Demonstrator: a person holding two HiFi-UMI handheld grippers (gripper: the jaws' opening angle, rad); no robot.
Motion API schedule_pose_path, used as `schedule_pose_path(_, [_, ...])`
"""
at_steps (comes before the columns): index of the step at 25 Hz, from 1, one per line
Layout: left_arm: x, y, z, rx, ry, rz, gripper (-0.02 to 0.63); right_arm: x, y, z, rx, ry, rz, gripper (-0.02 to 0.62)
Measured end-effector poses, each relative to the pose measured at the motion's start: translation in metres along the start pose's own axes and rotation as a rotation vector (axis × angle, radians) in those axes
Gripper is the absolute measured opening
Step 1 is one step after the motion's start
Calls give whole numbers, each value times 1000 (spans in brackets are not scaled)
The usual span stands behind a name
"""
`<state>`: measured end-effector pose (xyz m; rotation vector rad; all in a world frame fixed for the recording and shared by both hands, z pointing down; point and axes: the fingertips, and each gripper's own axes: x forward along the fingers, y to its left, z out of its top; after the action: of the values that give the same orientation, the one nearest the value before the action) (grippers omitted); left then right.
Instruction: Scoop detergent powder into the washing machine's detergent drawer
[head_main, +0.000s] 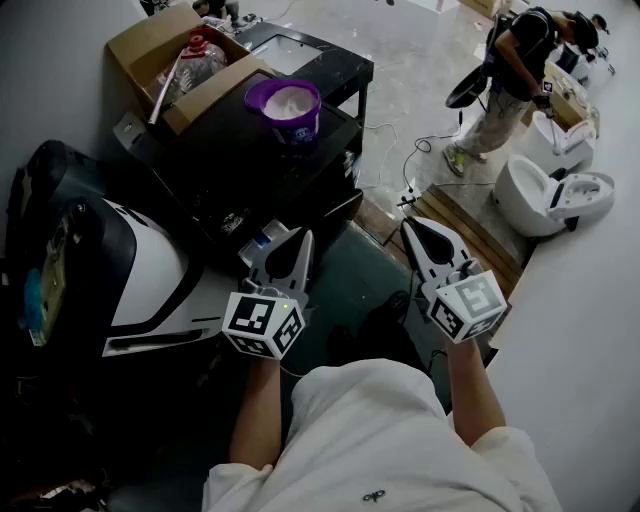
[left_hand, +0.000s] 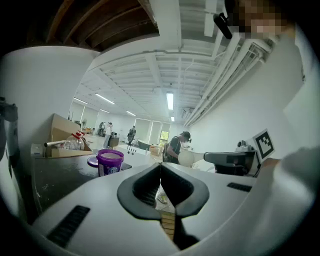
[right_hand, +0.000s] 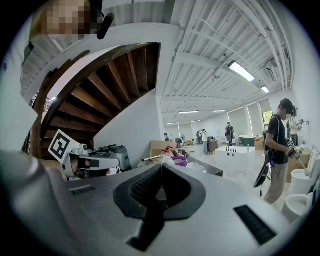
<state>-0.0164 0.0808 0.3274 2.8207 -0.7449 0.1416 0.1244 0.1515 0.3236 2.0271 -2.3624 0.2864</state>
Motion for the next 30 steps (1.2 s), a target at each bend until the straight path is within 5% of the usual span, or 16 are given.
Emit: schedule_pose_path(30, [4,34,8,-9,-12,31,18,40,3,7,-12,-12,32,14])
